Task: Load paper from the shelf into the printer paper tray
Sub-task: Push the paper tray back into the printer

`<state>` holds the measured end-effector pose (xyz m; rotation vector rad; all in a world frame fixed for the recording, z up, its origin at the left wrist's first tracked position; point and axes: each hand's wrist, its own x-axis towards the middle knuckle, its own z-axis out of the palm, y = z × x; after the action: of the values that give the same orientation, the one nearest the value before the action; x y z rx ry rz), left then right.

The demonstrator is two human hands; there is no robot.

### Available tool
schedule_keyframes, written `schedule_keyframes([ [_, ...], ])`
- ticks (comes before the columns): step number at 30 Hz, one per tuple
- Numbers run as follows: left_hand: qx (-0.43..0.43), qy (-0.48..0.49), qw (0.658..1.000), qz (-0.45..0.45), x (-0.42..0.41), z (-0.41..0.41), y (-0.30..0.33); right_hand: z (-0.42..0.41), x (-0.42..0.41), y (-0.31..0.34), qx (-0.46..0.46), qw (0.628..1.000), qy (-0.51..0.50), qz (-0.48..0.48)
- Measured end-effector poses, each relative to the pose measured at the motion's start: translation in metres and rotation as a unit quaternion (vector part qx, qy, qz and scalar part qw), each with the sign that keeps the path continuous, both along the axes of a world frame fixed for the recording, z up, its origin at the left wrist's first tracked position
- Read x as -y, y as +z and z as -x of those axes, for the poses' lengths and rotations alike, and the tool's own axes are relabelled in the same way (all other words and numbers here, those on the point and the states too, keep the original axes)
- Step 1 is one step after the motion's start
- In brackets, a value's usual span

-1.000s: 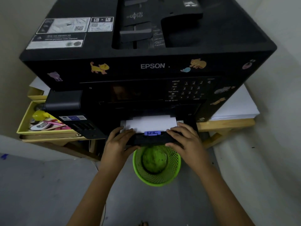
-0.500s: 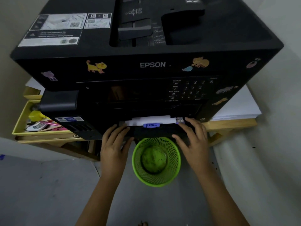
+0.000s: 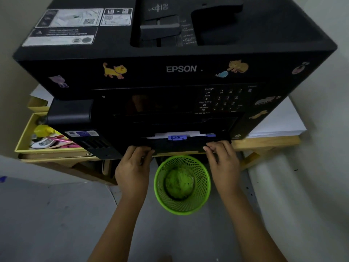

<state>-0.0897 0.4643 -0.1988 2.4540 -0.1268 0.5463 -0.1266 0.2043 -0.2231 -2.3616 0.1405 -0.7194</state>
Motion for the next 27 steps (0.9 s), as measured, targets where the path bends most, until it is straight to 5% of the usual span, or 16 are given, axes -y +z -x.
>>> schedule_keyframes([
  [27, 0.015, 0.029, 0.998, 0.056, 0.005, -0.02, -0.008, -0.026, 0.015, -0.004, 0.008, 0.995, -0.03, -0.099],
])
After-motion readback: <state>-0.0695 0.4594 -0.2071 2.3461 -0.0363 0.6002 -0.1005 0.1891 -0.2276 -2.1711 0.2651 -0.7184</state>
